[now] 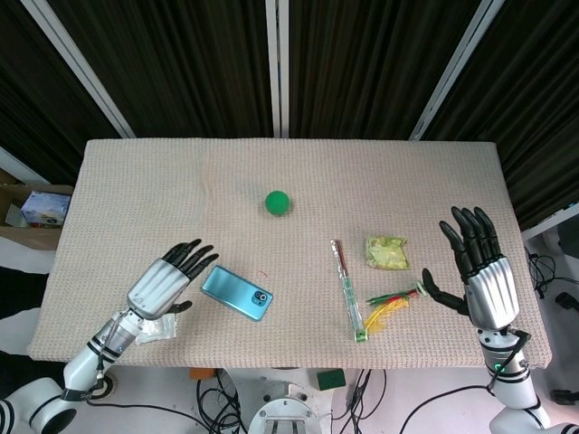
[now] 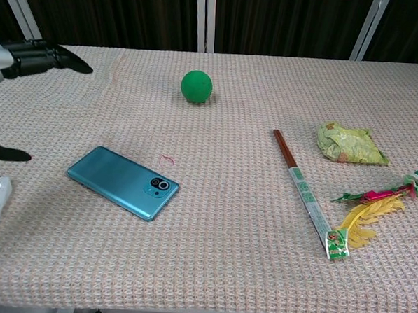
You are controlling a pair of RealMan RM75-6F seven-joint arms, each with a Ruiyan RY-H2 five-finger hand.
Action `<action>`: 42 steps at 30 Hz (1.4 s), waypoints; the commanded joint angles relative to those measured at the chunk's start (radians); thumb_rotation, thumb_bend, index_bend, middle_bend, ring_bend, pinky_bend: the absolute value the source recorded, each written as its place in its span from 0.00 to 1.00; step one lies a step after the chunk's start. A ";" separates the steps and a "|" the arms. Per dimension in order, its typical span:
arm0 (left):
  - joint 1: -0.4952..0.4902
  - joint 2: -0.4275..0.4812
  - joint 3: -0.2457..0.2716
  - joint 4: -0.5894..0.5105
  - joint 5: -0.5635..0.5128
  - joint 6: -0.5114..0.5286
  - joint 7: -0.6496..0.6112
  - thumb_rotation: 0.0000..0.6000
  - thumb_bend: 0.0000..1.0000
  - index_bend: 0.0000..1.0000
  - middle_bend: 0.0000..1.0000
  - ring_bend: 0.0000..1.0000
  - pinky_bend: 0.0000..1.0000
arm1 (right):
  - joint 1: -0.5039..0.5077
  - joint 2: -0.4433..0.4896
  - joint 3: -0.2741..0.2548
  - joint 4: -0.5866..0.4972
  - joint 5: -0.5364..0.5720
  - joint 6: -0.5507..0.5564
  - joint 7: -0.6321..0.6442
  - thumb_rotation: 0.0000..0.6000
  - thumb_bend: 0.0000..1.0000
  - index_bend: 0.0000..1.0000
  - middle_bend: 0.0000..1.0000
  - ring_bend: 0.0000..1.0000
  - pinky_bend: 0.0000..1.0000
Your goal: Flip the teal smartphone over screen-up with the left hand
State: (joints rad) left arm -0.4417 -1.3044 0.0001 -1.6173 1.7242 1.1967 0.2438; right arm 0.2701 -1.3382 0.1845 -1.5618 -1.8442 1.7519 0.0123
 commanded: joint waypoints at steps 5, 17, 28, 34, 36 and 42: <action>-0.033 -0.076 0.045 0.061 0.039 -0.067 0.062 1.00 0.01 0.15 0.15 0.07 0.17 | -0.012 0.012 -0.009 0.010 0.021 0.004 0.008 0.85 0.44 0.00 0.00 0.00 0.00; -0.090 -0.210 0.037 0.184 0.028 -0.118 0.033 1.00 0.03 0.20 0.21 0.10 0.18 | -0.018 0.021 -0.018 0.019 0.042 0.000 0.012 0.85 0.44 0.00 0.00 0.00 0.00; -0.124 -0.256 0.029 0.241 -0.004 -0.147 0.037 1.00 0.09 0.23 0.25 0.09 0.18 | -0.014 0.009 -0.023 0.043 0.052 -0.007 0.026 0.85 0.45 0.00 0.00 0.00 0.00; -0.135 -0.277 0.033 0.269 -0.014 -0.153 0.038 1.00 0.14 0.24 0.26 0.10 0.18 | -0.014 0.009 -0.027 0.052 0.058 -0.009 0.030 0.85 0.45 0.00 0.00 0.00 0.00; -0.137 -0.281 0.035 0.277 -0.016 -0.152 0.038 1.00 0.16 0.25 0.27 0.10 0.18 | -0.014 0.009 -0.029 0.053 0.058 -0.011 0.031 0.85 0.45 0.00 0.00 0.00 0.00; -0.143 -0.291 0.042 0.290 -0.022 -0.151 0.033 1.00 0.23 0.29 0.30 0.09 0.18 | -0.012 0.008 -0.031 0.055 0.060 -0.014 0.029 0.85 0.45 0.00 0.00 0.00 0.00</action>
State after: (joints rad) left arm -0.5843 -1.5949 0.0419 -1.3276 1.7023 1.0462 0.2774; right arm 0.2578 -1.3303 0.1536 -1.5073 -1.7846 1.7384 0.0418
